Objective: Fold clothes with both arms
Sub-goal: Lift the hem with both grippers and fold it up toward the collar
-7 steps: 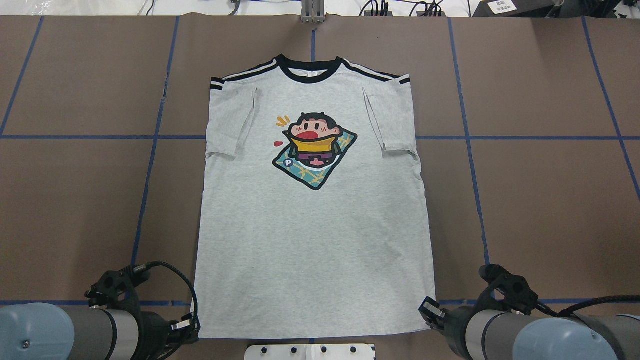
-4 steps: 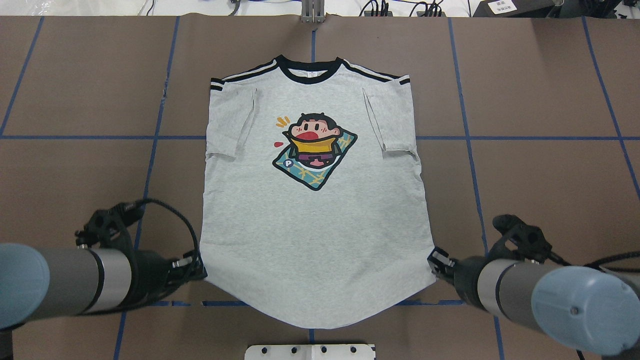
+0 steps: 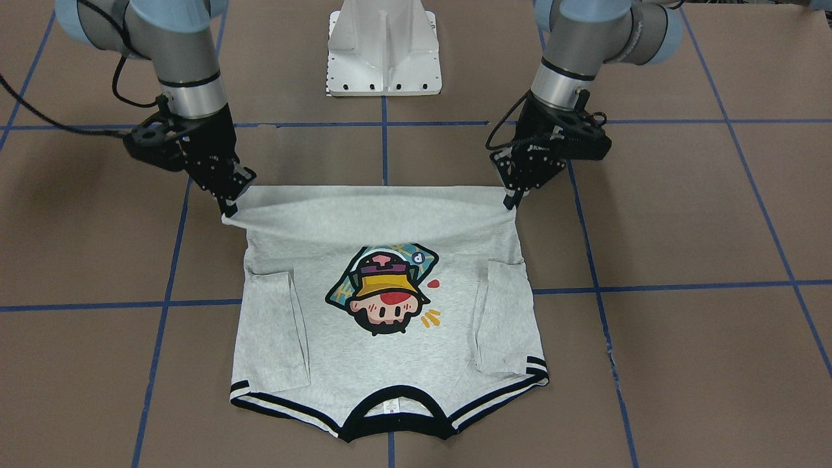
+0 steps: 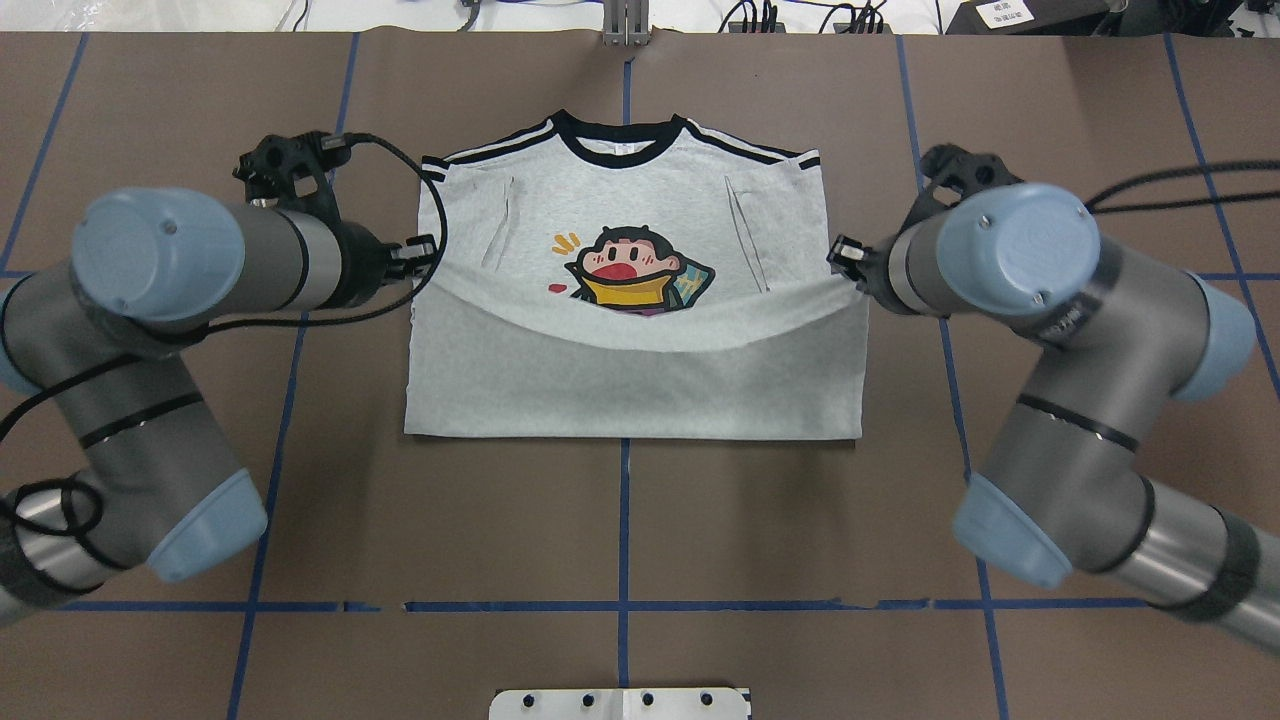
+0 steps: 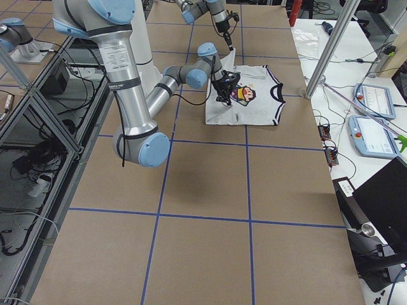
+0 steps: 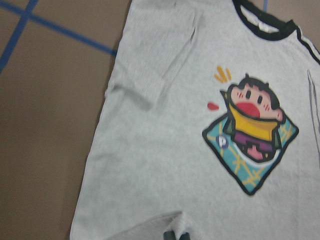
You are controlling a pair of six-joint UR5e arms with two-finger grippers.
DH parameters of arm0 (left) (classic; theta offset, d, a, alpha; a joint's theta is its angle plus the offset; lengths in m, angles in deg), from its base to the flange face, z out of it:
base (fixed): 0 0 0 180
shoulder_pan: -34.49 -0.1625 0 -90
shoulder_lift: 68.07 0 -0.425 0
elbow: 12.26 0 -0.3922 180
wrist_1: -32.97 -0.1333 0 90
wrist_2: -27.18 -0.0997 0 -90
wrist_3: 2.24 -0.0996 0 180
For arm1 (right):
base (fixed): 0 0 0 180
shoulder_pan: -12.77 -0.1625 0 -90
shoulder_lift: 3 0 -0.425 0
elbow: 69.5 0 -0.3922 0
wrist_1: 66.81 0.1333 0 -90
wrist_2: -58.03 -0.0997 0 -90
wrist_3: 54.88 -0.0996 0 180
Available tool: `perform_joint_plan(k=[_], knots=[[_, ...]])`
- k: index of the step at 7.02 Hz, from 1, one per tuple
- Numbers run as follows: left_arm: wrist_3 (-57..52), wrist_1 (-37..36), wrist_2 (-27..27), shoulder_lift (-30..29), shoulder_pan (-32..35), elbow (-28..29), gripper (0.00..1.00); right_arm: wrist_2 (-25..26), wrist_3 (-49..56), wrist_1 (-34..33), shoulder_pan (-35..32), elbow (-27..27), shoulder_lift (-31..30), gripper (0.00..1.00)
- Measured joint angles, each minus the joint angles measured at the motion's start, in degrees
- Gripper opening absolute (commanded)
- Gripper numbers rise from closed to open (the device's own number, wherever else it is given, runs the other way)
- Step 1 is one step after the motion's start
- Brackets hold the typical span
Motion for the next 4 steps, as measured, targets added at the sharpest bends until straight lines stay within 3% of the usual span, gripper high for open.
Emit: perform_joint_plan(k=[2,4], knots=[[-3.0,11.4,-0.1,-2.4,4.3,11.6,0.0,-1.1,4.3,2.9,-5.2,-15.0,9.1,0.0],[-3.5,19.0,-0.3,-5.8,5.5,21.7,0.0,-1.2,5.5,9.8,-7.0,-27.3,14.2,0.0]])
